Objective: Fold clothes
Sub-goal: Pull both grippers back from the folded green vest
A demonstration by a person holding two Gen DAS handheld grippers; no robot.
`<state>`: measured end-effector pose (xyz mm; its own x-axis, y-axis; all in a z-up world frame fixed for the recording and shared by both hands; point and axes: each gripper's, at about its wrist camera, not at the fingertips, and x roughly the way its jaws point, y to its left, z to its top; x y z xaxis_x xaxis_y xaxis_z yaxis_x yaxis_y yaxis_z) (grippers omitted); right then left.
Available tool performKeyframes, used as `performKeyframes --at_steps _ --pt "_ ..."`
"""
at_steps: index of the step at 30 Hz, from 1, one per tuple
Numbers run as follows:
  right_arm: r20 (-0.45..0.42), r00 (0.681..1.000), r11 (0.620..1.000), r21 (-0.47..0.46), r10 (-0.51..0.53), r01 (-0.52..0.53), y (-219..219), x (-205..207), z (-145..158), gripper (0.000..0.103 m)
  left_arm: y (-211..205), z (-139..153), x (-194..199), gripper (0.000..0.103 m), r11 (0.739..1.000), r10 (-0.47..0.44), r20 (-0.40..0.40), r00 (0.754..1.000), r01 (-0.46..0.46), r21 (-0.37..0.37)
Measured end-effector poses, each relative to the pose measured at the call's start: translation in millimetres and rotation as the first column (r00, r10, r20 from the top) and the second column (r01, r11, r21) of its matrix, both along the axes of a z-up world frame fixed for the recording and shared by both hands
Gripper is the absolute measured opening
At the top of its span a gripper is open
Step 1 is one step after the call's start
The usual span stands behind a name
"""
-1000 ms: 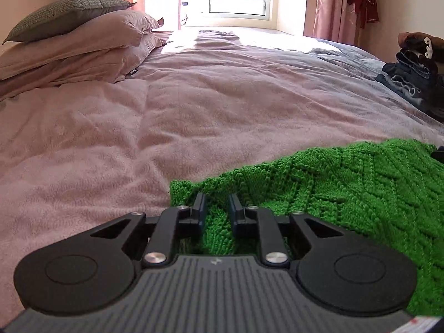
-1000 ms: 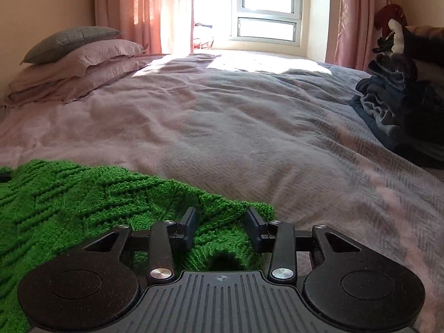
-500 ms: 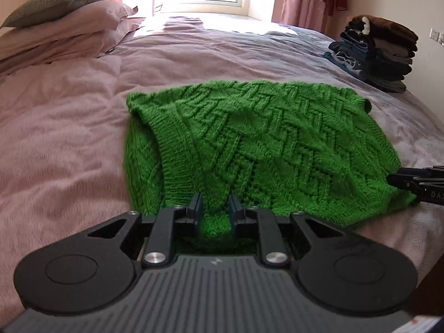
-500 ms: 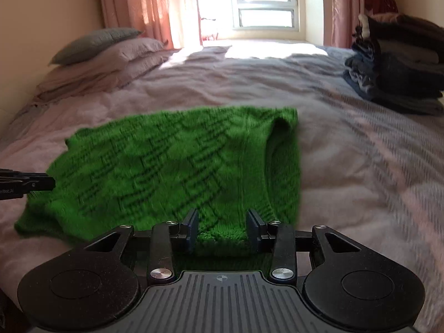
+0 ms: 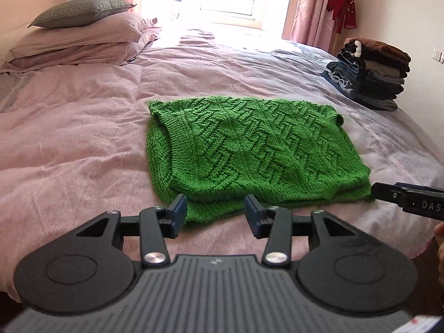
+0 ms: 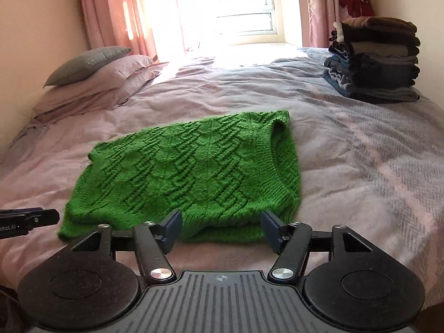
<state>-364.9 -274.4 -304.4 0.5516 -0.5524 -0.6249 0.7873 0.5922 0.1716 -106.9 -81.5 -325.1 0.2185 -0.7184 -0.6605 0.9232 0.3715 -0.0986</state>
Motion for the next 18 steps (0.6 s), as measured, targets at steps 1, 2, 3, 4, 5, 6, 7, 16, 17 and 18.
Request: performKeyframes --at_steps 1,2,3,4,5,6,7,16,17,18 --pt "0.002 1.0 1.0 0.0 -0.002 0.002 8 -2 3 0.062 7 4 -4 0.049 1.0 -0.002 0.007 1.0 0.002 -0.001" --pt "0.006 1.0 1.0 -0.004 -0.006 0.006 19 -5 7 0.062 15 8 -9 0.05 1.0 -0.005 0.013 1.0 0.005 -0.007" --pt "0.01 1.0 1.0 -0.006 -0.011 0.011 28 -7 10 0.063 22 12 -13 0.054 1.0 -0.007 0.018 1.0 0.007 -0.011" --pt "0.015 1.0 1.0 -0.007 -0.014 0.014 35 -10 14 0.063 28 15 -16 0.056 1.0 -0.009 0.023 1.0 0.01 -0.012" --pt "0.023 1.0 1.0 -0.011 -0.015 0.015 45 -13 18 0.064 34 18 -19 0.057 1.0 -0.012 0.028 1.0 0.012 -0.015" --pt "0.03 0.999 1.0 -0.015 -0.014 0.014 53 -15 21 0.064 40 21 -22 0.058 1.0 -0.016 0.03 0.999 0.016 -0.019" --pt "0.034 0.999 1.0 -0.018 -0.016 0.016 60 -18 24 0.064 46 23 -24 0.059 1.0 -0.019 0.032 0.999 0.019 -0.021" --pt "0.064 0.998 0.998 -0.061 -0.021 0.025 113 -37 48 0.065 90 35 -41 0.064 0.998 -0.034 0.057 0.998 0.037 -0.042" --pt "0.066 0.998 0.998 -0.064 -0.02 0.024 116 -38 50 0.065 93 37 -42 0.064 0.998 -0.034 0.06 0.998 0.037 -0.045" --pt "0.068 0.997 0.997 -0.068 -0.019 0.024 120 -39 51 0.065 96 38 -43 0.064 0.998 -0.035 0.062 0.997 0.038 -0.048"
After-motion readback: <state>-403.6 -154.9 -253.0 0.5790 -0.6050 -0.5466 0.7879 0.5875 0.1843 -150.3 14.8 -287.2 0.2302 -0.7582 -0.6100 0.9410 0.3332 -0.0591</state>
